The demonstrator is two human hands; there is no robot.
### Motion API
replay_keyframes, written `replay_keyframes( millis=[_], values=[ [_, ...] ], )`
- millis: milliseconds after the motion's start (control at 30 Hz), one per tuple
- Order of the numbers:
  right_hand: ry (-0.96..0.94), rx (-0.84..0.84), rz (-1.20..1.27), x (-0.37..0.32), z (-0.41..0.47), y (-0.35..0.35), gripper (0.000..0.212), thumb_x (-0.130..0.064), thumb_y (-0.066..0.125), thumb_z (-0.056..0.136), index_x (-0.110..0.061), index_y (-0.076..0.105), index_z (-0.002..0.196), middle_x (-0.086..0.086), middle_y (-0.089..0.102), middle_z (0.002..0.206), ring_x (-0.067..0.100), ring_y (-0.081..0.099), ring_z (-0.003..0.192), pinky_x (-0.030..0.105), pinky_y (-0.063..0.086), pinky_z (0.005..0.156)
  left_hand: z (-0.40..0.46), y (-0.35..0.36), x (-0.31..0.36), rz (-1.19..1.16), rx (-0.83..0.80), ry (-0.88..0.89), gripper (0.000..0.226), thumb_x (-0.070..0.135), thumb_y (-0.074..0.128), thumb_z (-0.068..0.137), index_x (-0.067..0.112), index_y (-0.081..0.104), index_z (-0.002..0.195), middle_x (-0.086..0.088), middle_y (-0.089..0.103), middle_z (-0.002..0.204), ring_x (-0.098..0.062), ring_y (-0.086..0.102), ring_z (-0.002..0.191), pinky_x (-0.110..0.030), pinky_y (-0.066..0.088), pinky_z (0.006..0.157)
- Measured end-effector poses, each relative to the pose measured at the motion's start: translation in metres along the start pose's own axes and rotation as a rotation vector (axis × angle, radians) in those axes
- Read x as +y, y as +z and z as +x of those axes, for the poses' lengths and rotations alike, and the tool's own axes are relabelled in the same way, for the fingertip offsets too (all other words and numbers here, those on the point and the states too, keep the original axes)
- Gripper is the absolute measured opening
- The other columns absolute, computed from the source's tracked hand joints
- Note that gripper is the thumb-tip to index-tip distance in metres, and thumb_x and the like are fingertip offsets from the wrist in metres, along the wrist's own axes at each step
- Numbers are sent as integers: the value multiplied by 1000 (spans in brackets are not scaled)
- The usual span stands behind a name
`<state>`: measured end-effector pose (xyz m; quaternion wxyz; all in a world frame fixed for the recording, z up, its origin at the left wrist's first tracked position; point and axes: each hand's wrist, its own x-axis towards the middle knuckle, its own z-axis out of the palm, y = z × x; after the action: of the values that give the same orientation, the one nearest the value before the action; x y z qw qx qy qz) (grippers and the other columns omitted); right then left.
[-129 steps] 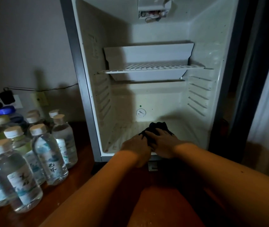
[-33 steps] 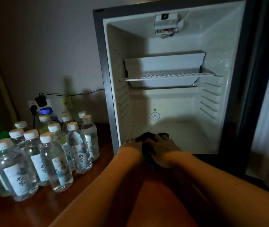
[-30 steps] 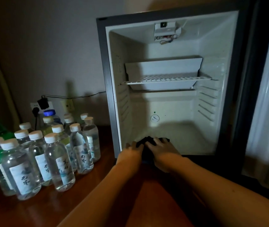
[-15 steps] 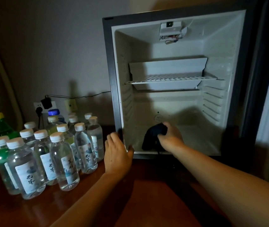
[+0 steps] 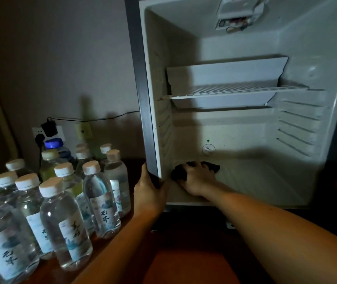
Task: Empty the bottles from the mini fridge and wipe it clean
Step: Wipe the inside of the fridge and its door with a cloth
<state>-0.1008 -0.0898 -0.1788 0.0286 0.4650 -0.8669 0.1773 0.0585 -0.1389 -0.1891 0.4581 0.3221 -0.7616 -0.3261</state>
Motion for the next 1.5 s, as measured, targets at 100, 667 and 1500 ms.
replay_keyframes(
  millis=[100,667,1500],
  values=[
    [16,83,35,-2,23,-6,24,-20,55,92,-17,58,115,14,52,128,35,52,115,40,46,92,1,-1,-5,36,19,90,71,27,73,81,24,36,142,-3,60,126,-19,59,114,-38,53,93],
    [-329,-1,83,-4,7,-7,40,-16,61,83,-19,59,123,10,51,127,34,53,115,36,45,96,-3,1,-7,97,-7,77,76,28,67,84,15,28,148,-7,50,139,-25,49,126,-45,44,102],
    [-203,-28,1102,-25,-28,-54,30,2,53,87,-27,59,86,-3,59,84,13,58,83,22,45,69,41,-18,31,-180,-156,-80,56,0,78,73,15,54,121,-5,68,101,-21,67,96,-35,58,77]
  ],
)
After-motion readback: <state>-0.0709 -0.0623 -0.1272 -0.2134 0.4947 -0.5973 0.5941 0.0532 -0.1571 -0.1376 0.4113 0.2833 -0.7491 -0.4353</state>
